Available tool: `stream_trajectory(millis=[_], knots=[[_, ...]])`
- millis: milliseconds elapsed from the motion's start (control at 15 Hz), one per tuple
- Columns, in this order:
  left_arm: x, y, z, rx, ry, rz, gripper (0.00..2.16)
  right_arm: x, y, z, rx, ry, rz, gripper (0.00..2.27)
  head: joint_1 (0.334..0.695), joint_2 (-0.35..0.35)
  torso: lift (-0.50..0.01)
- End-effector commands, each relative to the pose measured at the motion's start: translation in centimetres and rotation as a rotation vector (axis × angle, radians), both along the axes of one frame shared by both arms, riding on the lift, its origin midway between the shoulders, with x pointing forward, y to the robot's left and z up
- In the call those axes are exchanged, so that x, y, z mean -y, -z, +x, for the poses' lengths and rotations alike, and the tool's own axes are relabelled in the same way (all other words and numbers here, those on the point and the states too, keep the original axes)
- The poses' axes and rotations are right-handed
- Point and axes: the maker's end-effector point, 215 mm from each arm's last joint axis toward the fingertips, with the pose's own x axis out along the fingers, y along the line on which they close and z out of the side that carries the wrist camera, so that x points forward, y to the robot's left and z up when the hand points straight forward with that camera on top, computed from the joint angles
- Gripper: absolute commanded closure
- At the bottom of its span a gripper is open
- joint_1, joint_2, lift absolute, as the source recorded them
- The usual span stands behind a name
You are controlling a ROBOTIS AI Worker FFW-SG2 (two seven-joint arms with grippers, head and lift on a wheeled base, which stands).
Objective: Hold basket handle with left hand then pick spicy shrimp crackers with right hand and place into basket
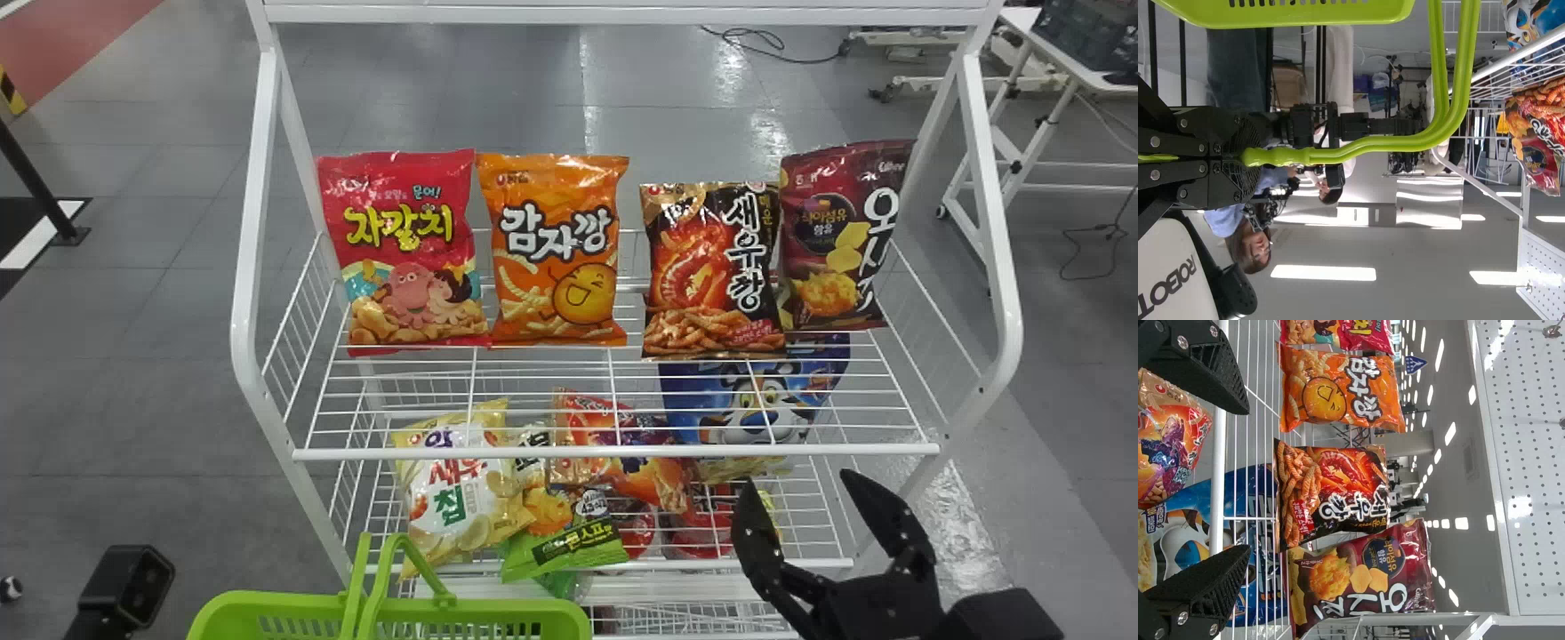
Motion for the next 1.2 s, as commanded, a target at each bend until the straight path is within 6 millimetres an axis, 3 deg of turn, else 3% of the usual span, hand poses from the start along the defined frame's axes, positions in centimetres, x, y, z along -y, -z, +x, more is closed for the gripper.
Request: stream_trajectory(millis=[0,667,1133], knots=[[0.0,0.0,-0.1,-0.002,0.000,0.000,2.14,-0.1,-0.2,0.2,0.006,-0.001,0.001,0.08,0.695,-0.014,-0.007],[0.1,0.0,0.0,-0.001,0.002,0.001,2.14,-0.2,-0.5,1.2,0.006,-0.004,0.002,0.07,0.695,-0.011,-0.007],[0.3,0.1,-0.2,-0.004,0.007,-0.002,2.14,-0.9,-0.5,6.1,-0.042,-0.022,-0.001,0.06,0.695,-0.010,-0.007]])
